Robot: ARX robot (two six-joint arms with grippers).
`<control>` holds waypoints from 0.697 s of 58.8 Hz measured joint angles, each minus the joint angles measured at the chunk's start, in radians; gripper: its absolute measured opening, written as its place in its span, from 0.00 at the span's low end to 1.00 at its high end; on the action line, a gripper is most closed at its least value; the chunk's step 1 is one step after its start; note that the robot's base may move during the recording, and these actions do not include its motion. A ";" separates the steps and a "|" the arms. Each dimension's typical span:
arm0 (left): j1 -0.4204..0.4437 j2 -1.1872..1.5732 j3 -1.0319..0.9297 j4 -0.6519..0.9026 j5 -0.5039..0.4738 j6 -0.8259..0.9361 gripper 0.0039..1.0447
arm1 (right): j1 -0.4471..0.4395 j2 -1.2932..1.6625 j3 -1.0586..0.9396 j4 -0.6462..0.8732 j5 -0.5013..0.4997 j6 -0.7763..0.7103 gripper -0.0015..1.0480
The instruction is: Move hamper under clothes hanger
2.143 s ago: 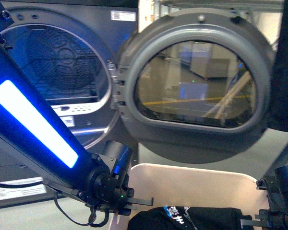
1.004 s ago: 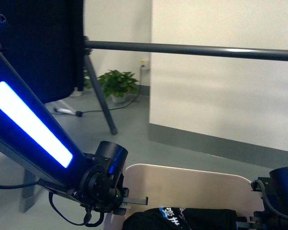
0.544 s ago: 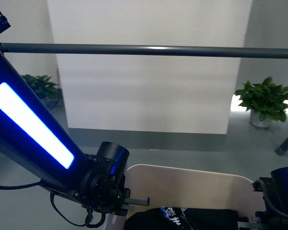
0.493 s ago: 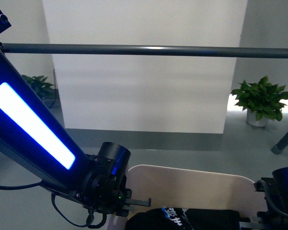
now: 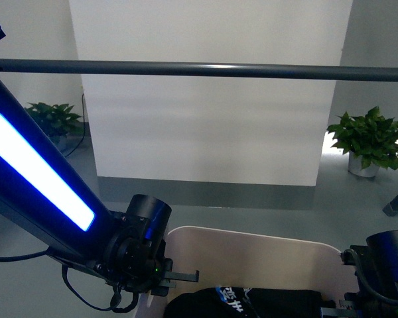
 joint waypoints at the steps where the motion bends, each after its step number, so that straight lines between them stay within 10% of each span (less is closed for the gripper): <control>1: 0.000 0.000 0.000 0.000 0.001 0.000 0.04 | 0.000 0.000 0.000 0.000 0.000 0.000 0.03; 41: -0.018 -0.002 -0.002 0.000 0.010 0.002 0.04 | -0.015 0.000 0.002 0.000 0.017 0.000 0.03</control>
